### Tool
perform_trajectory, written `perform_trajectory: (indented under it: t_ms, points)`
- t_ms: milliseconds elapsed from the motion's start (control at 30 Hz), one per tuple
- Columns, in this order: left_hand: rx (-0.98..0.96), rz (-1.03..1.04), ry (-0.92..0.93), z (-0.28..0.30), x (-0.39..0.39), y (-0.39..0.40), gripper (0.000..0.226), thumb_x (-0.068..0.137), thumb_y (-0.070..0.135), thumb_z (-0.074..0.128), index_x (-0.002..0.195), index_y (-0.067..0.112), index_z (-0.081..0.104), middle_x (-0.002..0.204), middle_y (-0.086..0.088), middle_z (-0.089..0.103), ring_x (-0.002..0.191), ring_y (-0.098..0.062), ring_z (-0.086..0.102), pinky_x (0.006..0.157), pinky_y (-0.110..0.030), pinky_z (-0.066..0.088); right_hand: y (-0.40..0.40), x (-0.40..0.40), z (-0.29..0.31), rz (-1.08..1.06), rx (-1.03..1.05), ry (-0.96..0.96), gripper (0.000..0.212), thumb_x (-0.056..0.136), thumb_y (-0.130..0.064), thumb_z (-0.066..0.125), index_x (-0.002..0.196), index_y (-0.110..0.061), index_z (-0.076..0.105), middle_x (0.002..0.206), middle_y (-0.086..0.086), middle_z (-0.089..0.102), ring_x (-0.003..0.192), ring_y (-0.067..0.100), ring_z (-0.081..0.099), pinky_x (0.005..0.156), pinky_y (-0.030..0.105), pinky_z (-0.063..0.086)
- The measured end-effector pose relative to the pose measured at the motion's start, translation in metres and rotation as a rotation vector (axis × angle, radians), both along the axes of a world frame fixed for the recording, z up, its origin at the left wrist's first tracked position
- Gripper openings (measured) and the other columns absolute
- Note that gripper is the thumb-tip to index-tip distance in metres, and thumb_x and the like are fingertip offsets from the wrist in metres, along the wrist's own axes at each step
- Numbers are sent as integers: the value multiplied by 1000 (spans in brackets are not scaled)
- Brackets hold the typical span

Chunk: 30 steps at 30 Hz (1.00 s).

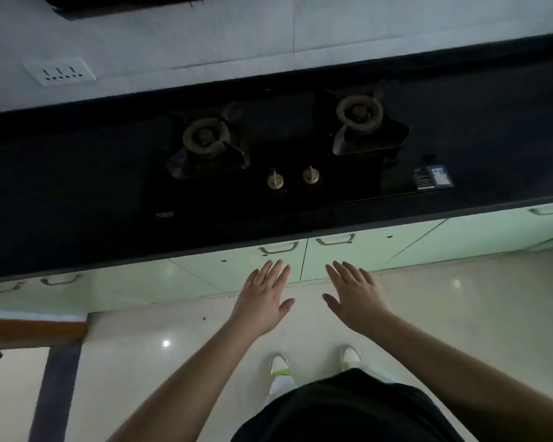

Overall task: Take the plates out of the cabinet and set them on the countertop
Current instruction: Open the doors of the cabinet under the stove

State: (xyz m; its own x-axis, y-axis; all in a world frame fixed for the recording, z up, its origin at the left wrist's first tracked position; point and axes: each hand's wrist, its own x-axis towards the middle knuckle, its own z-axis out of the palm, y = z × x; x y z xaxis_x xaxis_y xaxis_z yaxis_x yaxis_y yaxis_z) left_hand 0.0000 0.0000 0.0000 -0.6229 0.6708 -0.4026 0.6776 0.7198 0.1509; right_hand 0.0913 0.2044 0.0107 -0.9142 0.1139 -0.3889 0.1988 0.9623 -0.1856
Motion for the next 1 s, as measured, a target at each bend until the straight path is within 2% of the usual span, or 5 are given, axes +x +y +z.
perform_trajectory:
  t_ms: [200, 433, 567, 767, 1000]
  points:
    - [0, 44, 8, -35, -37, 29, 68, 103, 46, 28, 157, 12, 3, 166, -6, 1, 152, -22, -1, 122, -38, 3, 24, -43, -37, -29, 15, -71, 68, 100, -49, 31, 154, -15, 10, 162, 4, 13, 149, 21, 8, 119, 41, 8]
    - [-12, 212, -104, -70, -56, 60, 68, 102, 42, 34, 156, 9, 8, 165, -8, 9, 151, -22, 6, 122, -38, 9, 32, -101, -86, -50, 2, -185, 73, 98, -42, 39, 154, -10, 5, 161, 6, 14, 148, 23, 9, 119, 43, 9]
    - [-71, 263, -166, -84, -64, 71, 71, 102, 42, 36, 156, 10, 6, 165, -8, 10, 151, -23, 8, 122, -40, 11, 33, -117, -93, -131, -24, -243, 73, 96, -39, 44, 152, -6, 11, 158, 10, 22, 146, 24, 16, 119, 42, 12]
    - [-116, 315, -205, -85, -81, 82, 63, 99, 44, 41, 155, 22, 21, 158, -7, 28, 145, -27, 25, 111, -44, 29, 36, -119, -95, -154, -24, -259, 66, 95, -38, 45, 149, -10, 21, 152, 9, 33, 140, 25, 29, 114, 43, 21]
    - [-132, 317, -254, -84, -63, 73, 60, 98, 44, 45, 152, 24, 29, 158, -7, 30, 143, -28, 26, 107, -46, 33, 36, -79, -96, -82, 2, -200, 61, 94, -44, 46, 145, -15, 31, 145, 7, 43, 134, 24, 37, 109, 42, 28]
